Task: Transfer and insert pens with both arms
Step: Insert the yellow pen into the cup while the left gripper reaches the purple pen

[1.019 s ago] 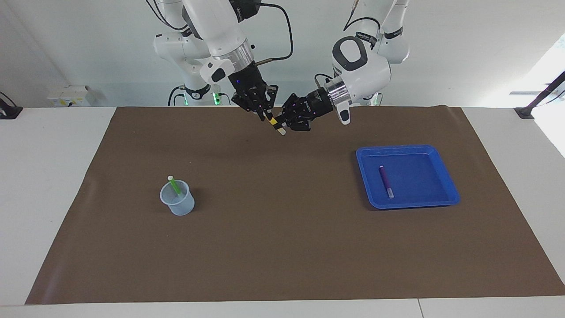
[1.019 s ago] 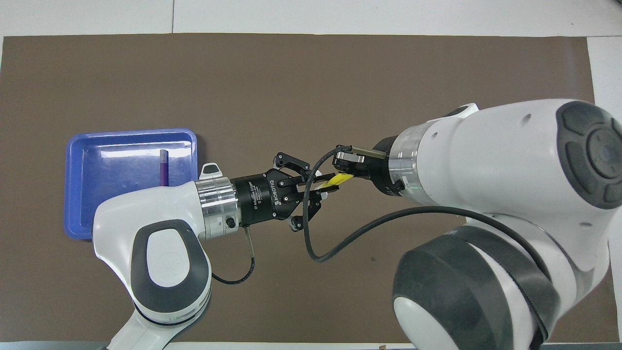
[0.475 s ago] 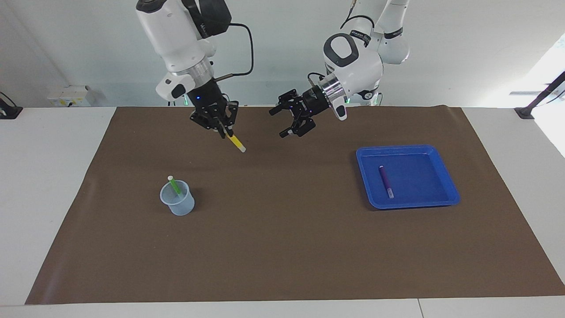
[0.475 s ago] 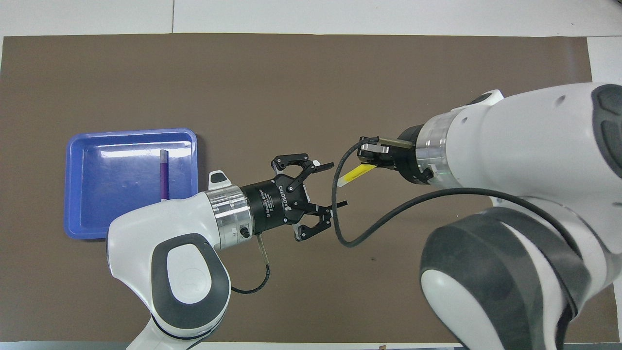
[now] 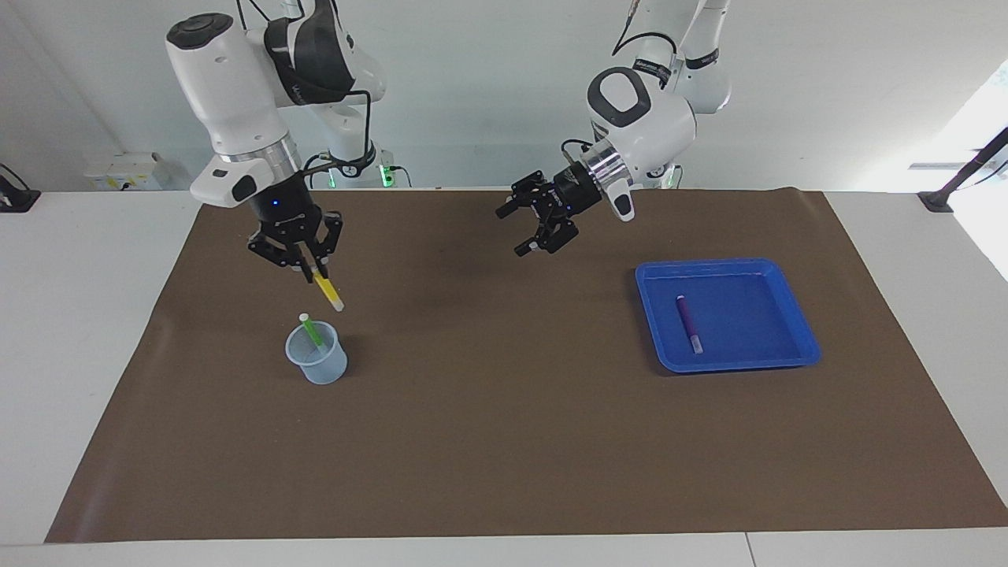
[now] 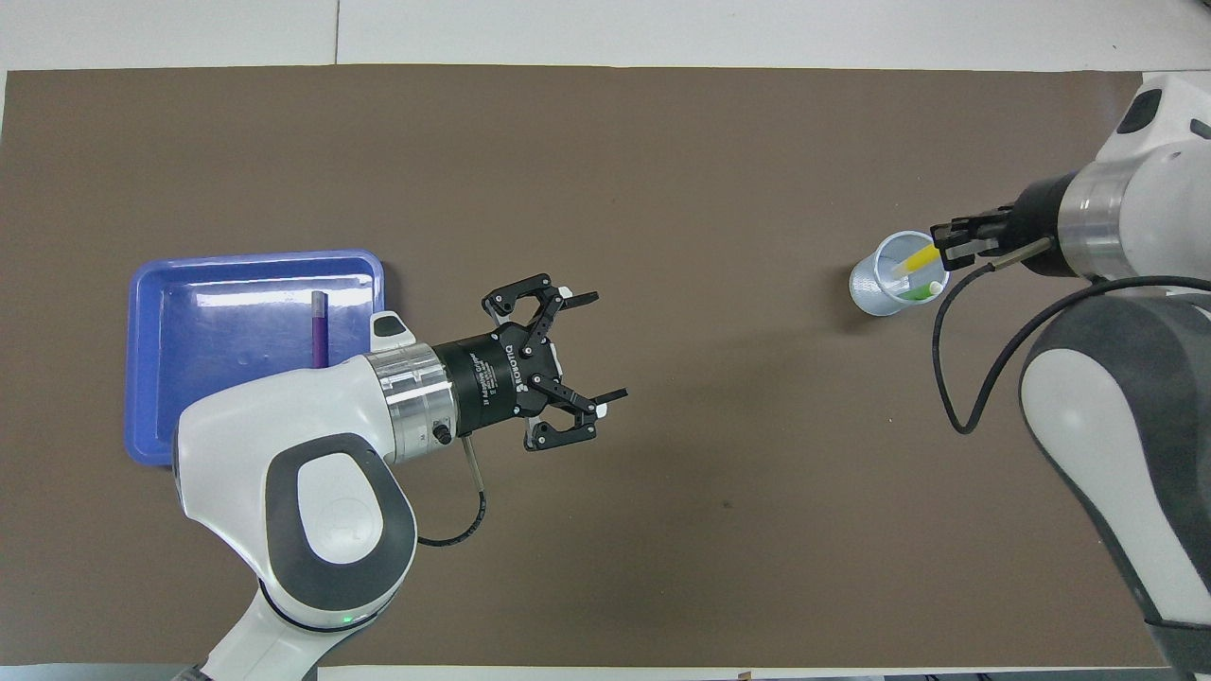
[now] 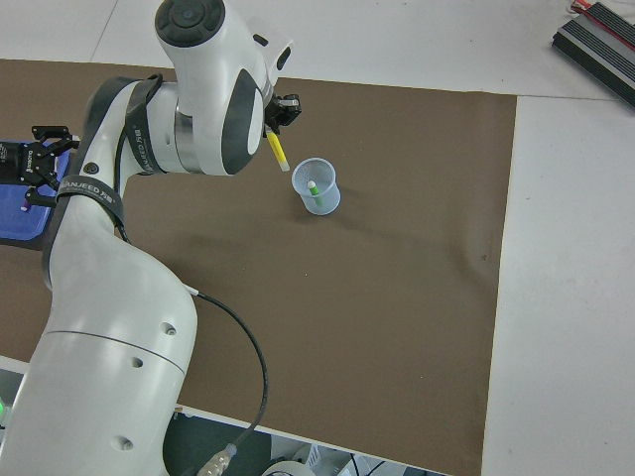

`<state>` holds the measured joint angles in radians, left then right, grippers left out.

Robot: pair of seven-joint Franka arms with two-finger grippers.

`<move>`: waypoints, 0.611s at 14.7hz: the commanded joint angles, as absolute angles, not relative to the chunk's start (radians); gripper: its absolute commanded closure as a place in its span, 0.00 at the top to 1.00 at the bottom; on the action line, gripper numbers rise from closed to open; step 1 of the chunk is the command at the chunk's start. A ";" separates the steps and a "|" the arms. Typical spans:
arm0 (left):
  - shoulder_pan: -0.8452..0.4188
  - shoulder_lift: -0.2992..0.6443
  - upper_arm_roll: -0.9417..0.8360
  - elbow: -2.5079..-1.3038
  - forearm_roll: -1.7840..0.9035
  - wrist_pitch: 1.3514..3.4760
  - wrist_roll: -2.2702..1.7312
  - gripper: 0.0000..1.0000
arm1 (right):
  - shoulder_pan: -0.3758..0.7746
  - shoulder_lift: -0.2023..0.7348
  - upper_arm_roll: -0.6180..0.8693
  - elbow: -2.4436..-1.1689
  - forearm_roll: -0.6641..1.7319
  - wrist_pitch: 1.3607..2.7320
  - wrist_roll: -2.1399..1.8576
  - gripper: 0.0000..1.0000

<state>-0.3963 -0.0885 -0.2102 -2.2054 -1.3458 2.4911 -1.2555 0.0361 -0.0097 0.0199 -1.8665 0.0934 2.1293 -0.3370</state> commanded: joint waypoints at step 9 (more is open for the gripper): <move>-0.088 -0.086 -0.206 -2.192 -0.447 2.168 -1.063 1.00 | 0.031 0.074 -0.038 -1.979 0.075 2.318 -0.385 0.00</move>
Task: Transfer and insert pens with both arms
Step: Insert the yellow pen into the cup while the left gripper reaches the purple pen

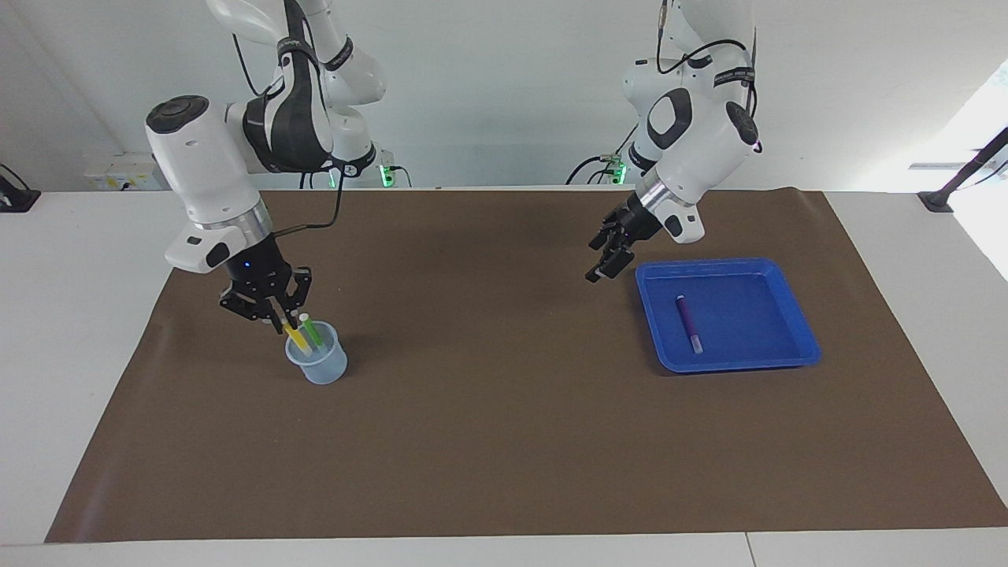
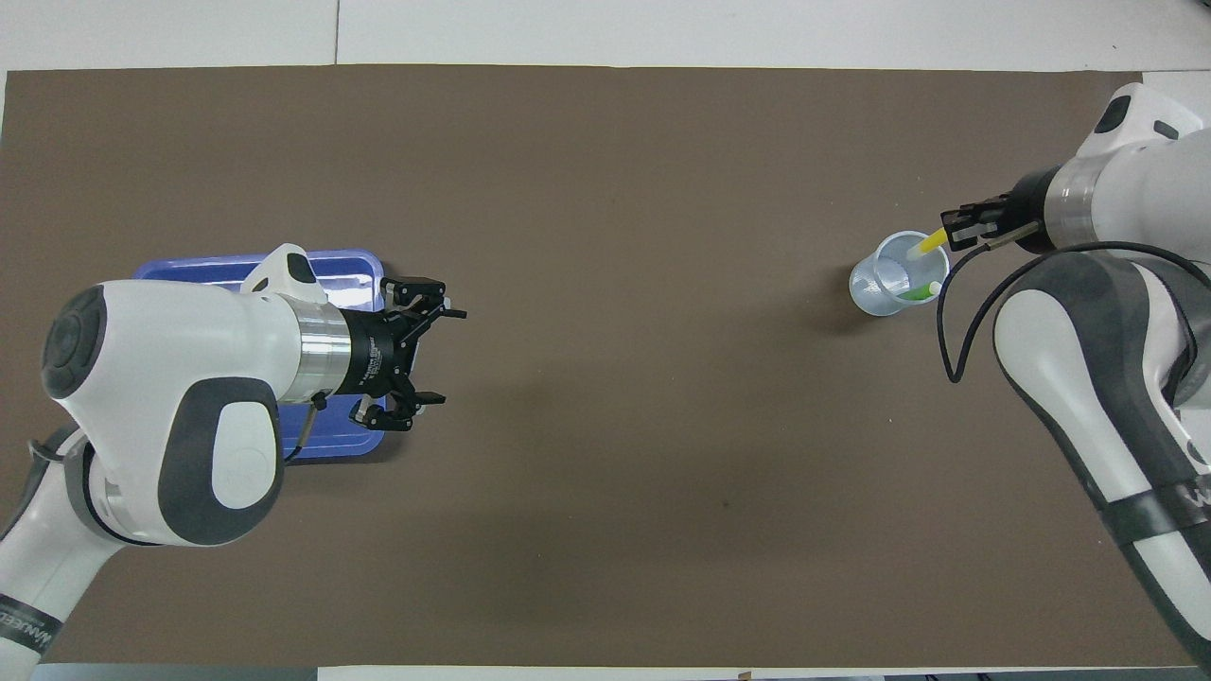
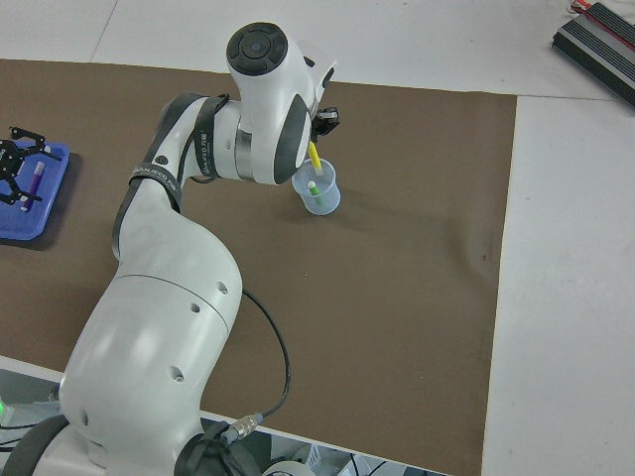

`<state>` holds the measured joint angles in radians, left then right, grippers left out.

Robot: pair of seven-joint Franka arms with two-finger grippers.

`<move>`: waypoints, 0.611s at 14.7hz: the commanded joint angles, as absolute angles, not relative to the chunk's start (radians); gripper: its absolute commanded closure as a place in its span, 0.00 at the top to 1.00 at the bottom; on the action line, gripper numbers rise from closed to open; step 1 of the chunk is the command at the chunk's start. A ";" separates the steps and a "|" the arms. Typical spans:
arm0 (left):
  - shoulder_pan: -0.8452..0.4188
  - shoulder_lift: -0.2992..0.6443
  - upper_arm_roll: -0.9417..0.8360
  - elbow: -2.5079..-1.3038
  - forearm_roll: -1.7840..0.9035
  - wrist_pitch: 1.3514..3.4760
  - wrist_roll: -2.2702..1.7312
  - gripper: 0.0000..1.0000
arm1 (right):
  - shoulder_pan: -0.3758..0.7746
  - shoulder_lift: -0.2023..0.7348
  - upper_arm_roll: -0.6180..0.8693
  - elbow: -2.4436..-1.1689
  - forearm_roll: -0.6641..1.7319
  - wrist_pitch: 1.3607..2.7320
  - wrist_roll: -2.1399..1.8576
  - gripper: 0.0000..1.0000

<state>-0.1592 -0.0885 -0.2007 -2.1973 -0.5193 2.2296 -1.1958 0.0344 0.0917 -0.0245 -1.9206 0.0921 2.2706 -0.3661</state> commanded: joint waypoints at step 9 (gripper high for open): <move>0.058 0.064 -0.204 -2.123 -0.072 2.233 -0.366 1.00 | 0.031 0.113 -0.051 -2.028 0.095 2.425 -0.390 0.00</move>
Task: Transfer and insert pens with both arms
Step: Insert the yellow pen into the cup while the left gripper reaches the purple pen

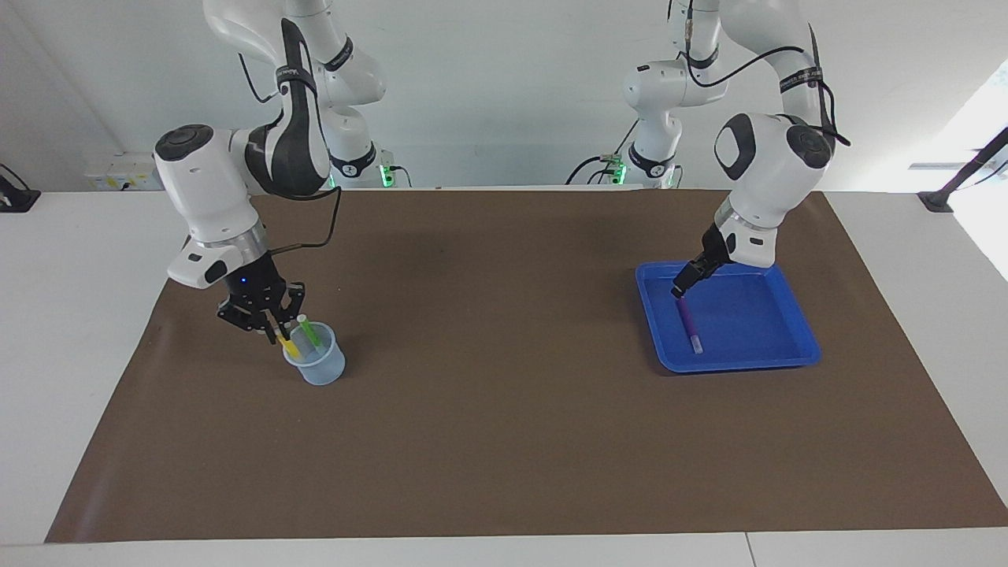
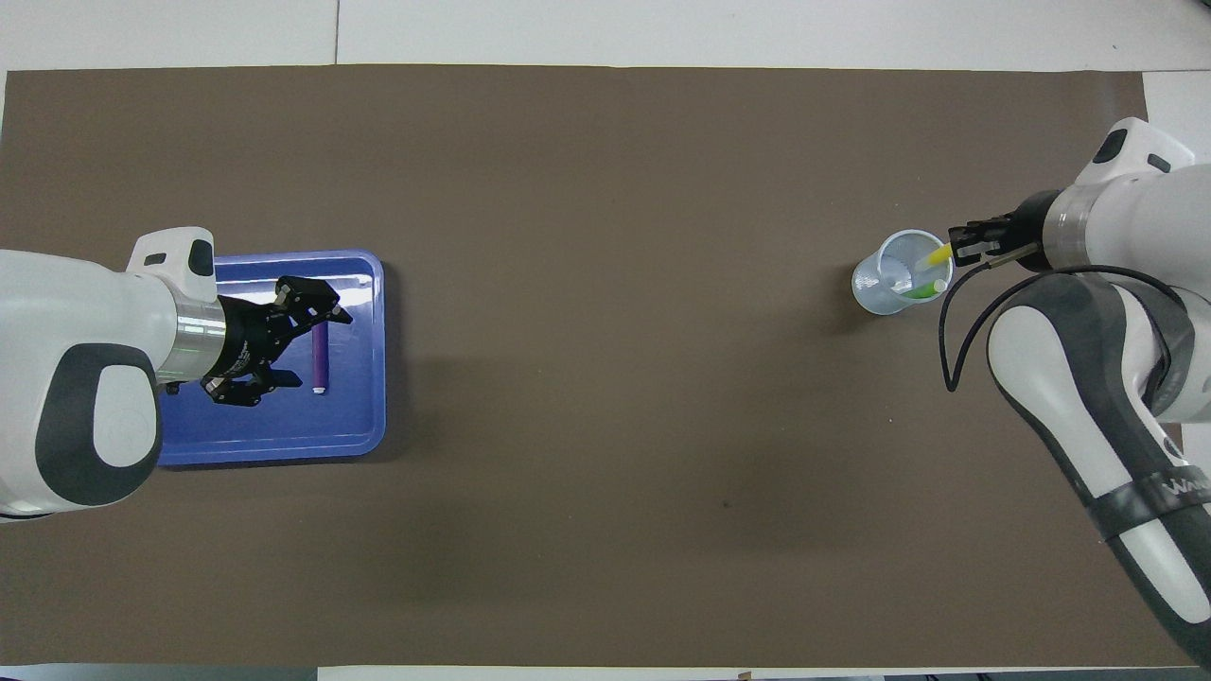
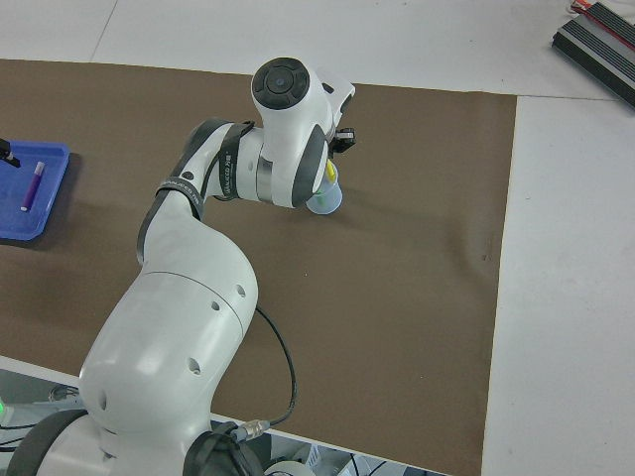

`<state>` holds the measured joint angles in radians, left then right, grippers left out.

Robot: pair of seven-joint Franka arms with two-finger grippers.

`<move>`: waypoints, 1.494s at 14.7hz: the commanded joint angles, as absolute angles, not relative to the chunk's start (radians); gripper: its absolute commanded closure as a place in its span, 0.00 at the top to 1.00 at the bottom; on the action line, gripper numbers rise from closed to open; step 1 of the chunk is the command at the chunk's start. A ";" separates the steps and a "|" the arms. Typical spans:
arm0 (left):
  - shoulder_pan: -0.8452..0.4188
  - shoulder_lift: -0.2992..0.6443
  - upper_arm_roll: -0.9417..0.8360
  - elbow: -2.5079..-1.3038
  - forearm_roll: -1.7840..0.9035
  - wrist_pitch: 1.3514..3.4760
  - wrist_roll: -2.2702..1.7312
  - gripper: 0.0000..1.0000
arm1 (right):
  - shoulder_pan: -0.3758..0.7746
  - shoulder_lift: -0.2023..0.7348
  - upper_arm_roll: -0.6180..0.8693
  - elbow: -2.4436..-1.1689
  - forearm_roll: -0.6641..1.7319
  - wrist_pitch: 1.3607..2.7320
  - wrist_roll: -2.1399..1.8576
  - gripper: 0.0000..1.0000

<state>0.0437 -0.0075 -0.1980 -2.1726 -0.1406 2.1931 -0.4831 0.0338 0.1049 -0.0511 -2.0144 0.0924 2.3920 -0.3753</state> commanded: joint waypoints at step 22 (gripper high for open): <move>0.072 0.253 -0.206 -2.120 -0.002 2.358 -0.046 0.12 | 0.032 0.097 -0.066 -1.870 0.101 2.197 -0.154 1.00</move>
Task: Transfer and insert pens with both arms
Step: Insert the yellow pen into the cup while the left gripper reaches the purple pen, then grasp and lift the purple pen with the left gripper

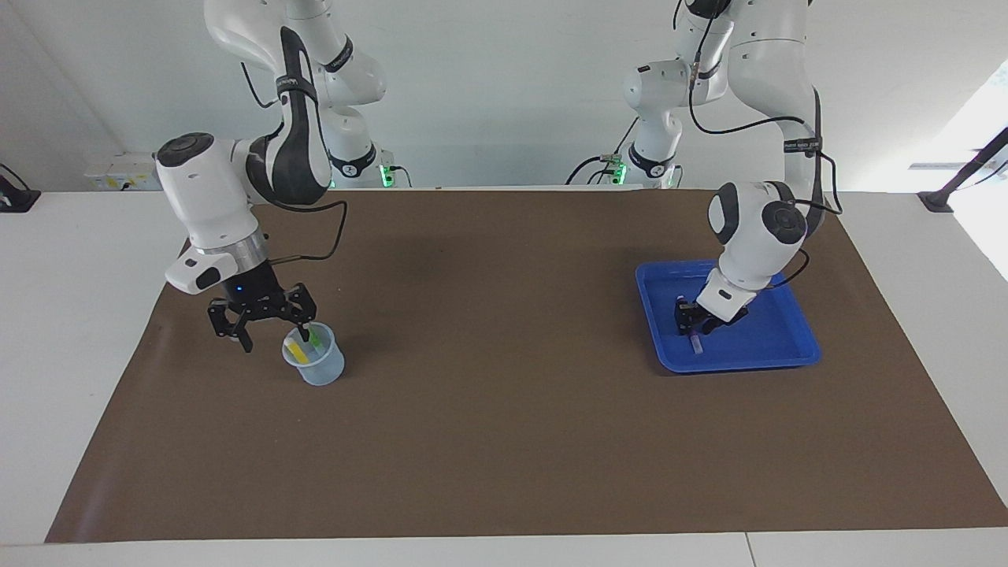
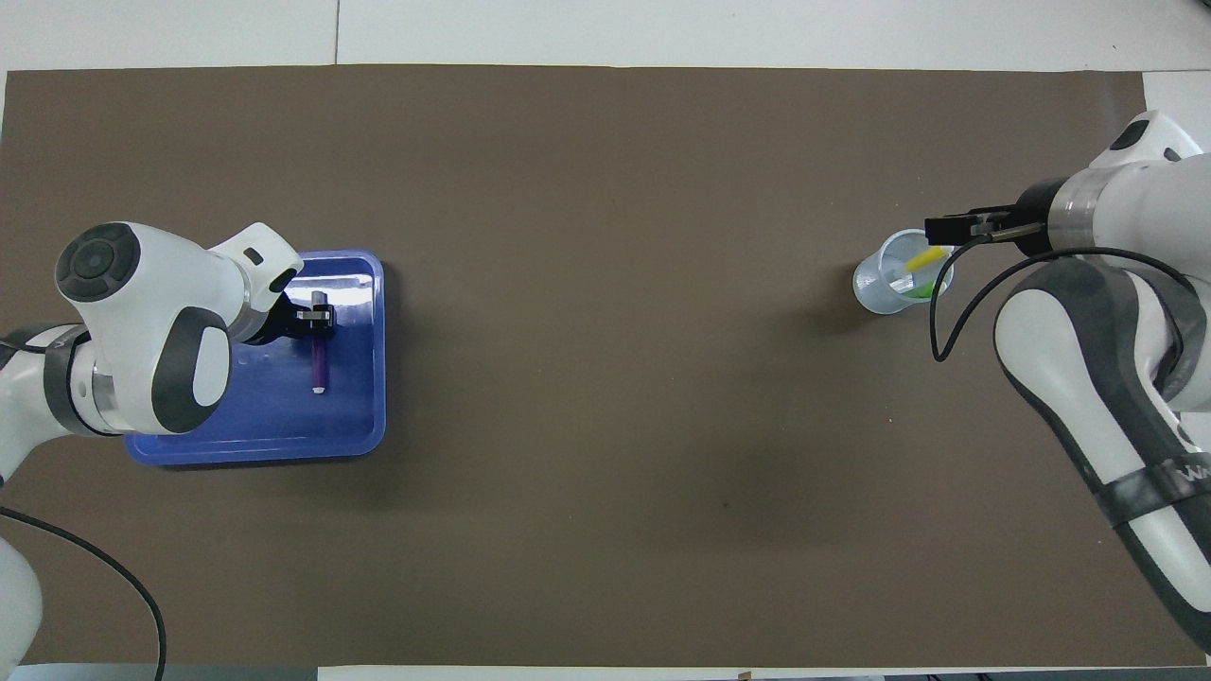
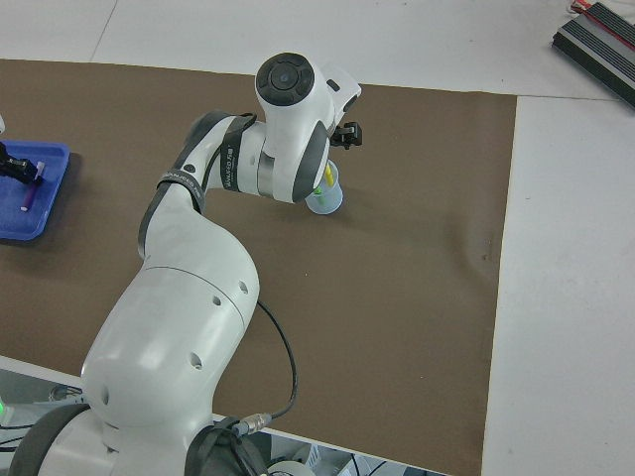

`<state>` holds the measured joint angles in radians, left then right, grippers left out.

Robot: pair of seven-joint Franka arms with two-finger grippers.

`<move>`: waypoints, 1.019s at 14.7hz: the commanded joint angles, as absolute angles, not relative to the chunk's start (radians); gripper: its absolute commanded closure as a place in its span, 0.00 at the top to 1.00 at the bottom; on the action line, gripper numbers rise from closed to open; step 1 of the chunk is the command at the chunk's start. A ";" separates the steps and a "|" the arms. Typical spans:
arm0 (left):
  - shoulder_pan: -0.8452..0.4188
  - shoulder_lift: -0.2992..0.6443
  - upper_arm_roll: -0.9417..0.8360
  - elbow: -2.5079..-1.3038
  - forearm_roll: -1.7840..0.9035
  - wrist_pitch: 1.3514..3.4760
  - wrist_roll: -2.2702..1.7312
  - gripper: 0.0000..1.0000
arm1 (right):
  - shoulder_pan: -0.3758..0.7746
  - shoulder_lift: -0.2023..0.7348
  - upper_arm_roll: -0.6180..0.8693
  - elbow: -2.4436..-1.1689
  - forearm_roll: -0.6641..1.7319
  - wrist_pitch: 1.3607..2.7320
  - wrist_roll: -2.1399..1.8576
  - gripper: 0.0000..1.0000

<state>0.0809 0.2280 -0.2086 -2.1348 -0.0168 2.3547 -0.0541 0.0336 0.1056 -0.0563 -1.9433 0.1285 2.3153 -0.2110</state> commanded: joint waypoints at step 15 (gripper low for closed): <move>0.092 0.224 -0.207 -1.740 -0.175 1.812 -0.171 0.00 | 0.021 -0.020 -0.046 -1.638 -0.038 1.686 0.048 1.00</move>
